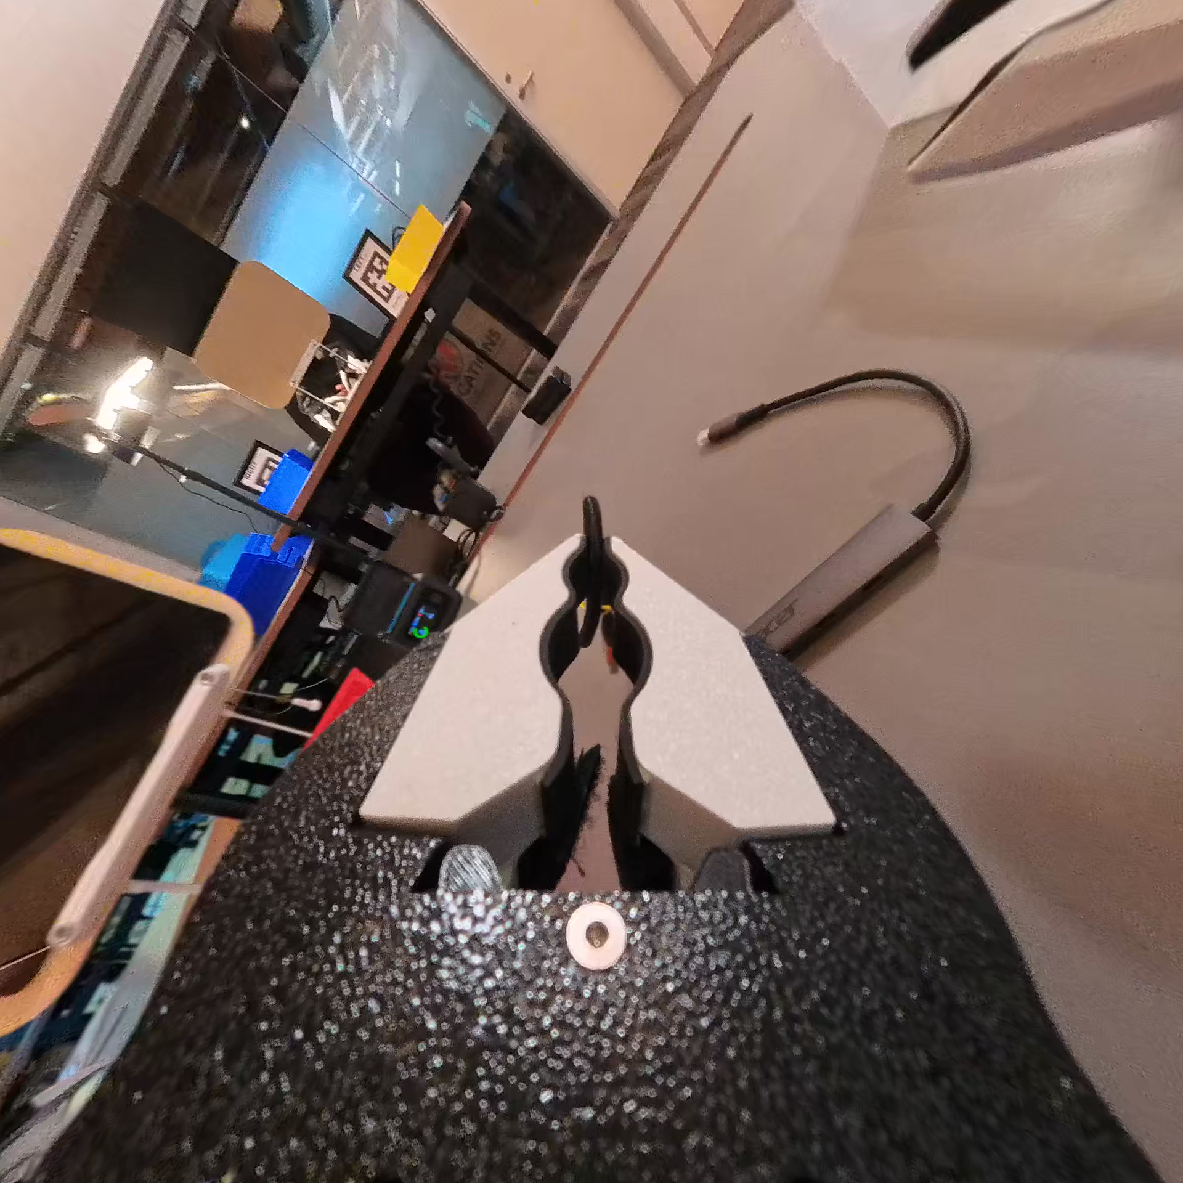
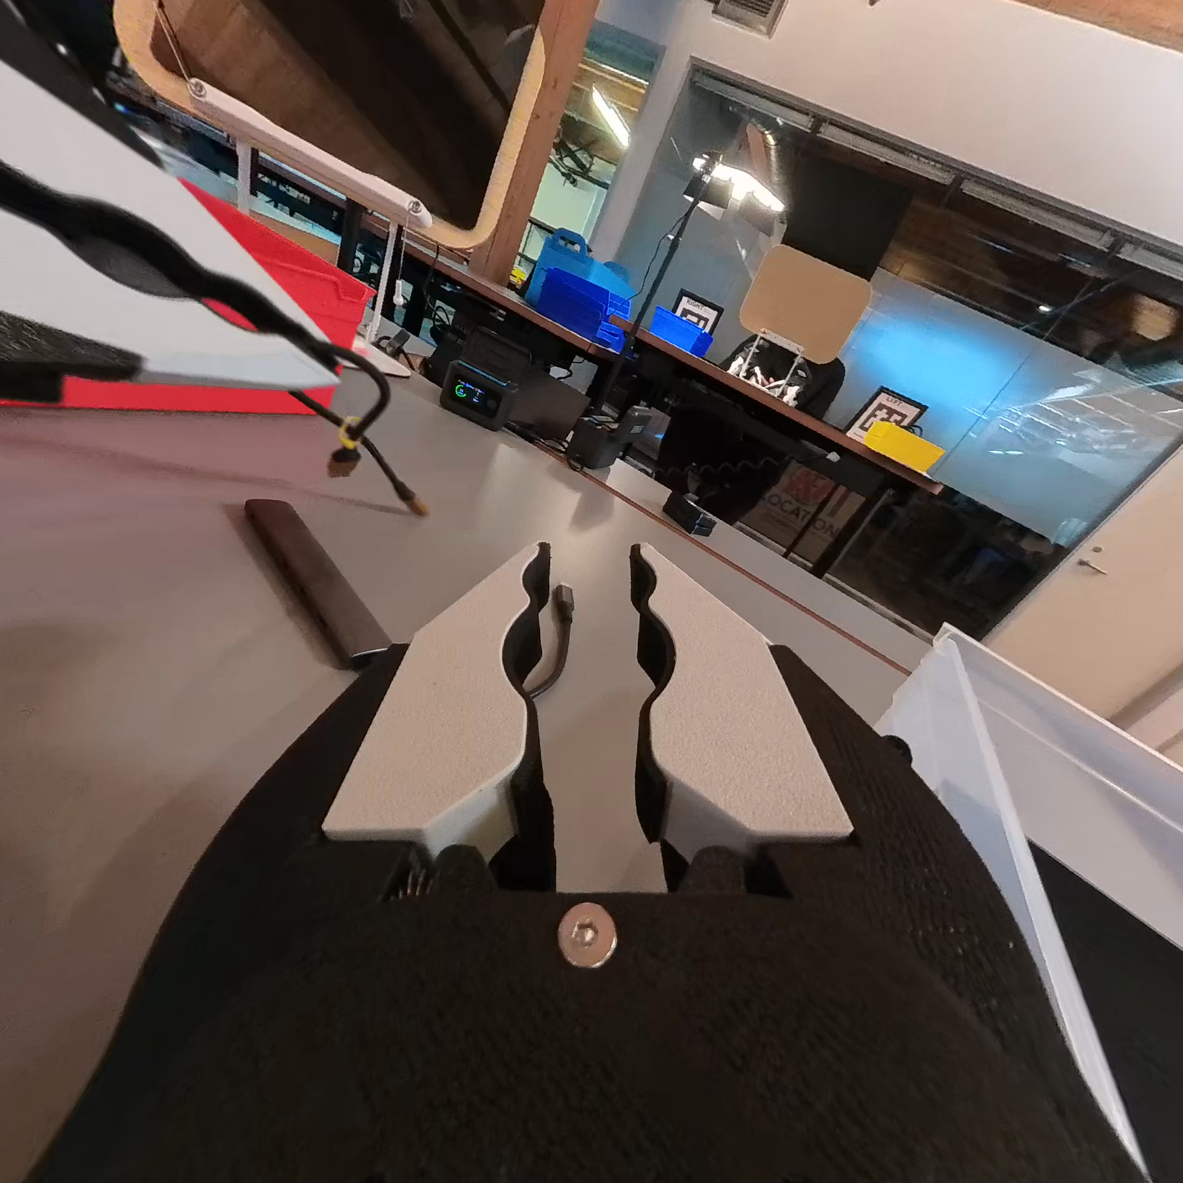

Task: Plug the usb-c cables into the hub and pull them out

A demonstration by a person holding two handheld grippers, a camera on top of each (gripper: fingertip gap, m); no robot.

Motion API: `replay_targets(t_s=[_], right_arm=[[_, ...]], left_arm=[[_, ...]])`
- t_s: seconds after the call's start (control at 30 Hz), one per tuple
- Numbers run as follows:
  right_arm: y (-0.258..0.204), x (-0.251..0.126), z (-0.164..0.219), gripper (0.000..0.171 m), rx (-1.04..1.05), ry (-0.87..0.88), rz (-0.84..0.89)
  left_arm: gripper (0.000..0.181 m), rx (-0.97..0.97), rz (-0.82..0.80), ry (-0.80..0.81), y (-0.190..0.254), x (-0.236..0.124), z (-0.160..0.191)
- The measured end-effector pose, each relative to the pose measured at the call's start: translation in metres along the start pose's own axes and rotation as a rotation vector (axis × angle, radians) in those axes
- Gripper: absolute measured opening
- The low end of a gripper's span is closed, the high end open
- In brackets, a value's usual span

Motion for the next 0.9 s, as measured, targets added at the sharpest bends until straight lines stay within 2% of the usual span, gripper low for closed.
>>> replay_targets(t_s=[0.1,0.2,0.27,0.33,0.37,0.43,0.5,0.57,0.67,0.8,0.9], right_arm=[[-0.003,0.000,0.000,0.023,-0.018,-0.002,-0.012],[-0.009,0.000,-0.001,0.026,-0.040,0.005,-0.045],[-0.015,0.001,-0.002,0.030,-0.062,0.009,-0.069],[-0.019,0.002,-0.003,0.031,-0.087,0.010,-0.087],[-0.021,0.003,-0.003,0.032,-0.097,0.013,-0.095],[-0.024,0.002,-0.004,0.032,-0.110,0.016,-0.105],[-0.025,0.001,-0.005,0.032,-0.121,0.021,-0.103],[-0.025,0.000,-0.007,0.032,-0.131,0.031,-0.095],[-0.024,0.001,-0.006,0.032,-0.134,0.028,-0.085],[-0.023,0.001,-0.004,0.032,-0.129,0.016,-0.083],[-0.023,0.002,-0.004,0.032,-0.143,0.008,-0.080]], left_arm=[[0.001,-0.118,0.036,-0.021,0.002,0.016,0.008],[0.003,-0.299,0.108,0.062,0.001,0.013,0.006],[0.042,-0.361,0.151,0.090,0.000,0.002,0.003],[0.066,-0.378,0.189,0.072,0.000,-0.015,-0.001],[0.066,-0.364,0.185,0.097,-0.003,-0.029,-0.006],[0.048,-0.257,0.082,0.233,-0.018,-0.065,-0.017],[0.029,-0.152,-0.067,0.277,-0.039,-0.098,-0.011],[0.023,-0.170,-0.189,0.185,-0.066,-0.120,0.012],[0.026,-0.321,-0.254,-0.046,-0.100,-0.136,0.067],[0.034,-0.539,-0.131,-0.230,-0.102,-0.136,0.122],[0.042,-0.551,-0.053,-0.376,-0.091,-0.129,0.148]])
Point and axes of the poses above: each gripper's, where its closed fingertips meet, x out along the fingers, z out of its underside, y = z × x across the jaws, the point moved 3 cm from there along -x, back along the fingers, and after that the axes turned 1 degree about -z, right-handed, at the moved point
